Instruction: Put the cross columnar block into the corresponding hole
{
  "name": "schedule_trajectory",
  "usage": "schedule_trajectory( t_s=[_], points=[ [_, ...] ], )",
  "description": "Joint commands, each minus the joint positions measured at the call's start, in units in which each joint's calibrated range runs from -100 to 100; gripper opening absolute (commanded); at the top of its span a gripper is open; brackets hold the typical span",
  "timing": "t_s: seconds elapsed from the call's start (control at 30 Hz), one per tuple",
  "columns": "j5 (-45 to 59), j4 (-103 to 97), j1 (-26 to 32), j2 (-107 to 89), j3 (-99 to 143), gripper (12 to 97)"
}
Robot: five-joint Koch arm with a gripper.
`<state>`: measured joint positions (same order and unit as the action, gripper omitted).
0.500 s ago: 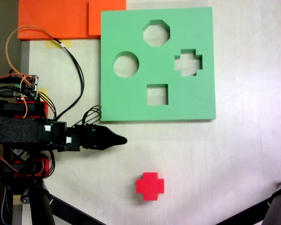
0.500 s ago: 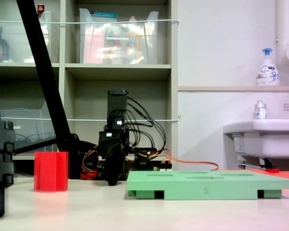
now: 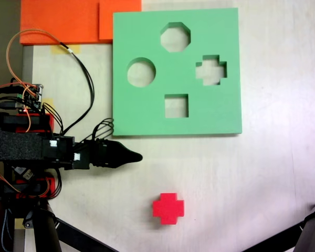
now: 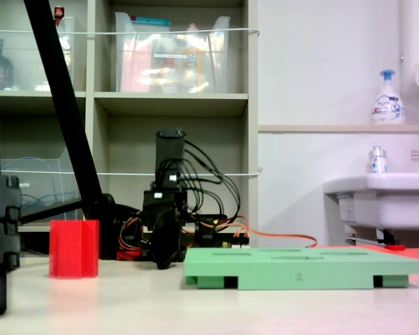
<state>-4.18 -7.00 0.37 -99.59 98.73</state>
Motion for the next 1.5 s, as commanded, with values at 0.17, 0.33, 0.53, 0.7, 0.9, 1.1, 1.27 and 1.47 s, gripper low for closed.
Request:
schedule_trajectory(
  t_s=[0.17, 0.33, 0.53, 0.7, 0.9, 1.1, 1.27, 1.47],
  points=[
    [0.29, 5.8, 0.49, -0.41, 1.27, 48.7],
    [-11.09, 4.74, -2.3, -0.41, 1.27, 48.7],
    [-31.89, 4.45, -4.88, -0.41, 1.27, 46.6],
    [-38.88, 23.9, -6.06, -0.41, 0.38, 44.1],
    [-40.34, 58.56, -6.98, -0.41, -23.45, 41.9],
    [-39.8, 82.06, -8.06, -0.41, -52.37, 59.1],
    [-38.0, 93.42, -8.11, 16.91, -75.6, 65.3],
    [-37.02, 98.72, -8.16, 40.37, -94.64, 82.4]
  ],
)
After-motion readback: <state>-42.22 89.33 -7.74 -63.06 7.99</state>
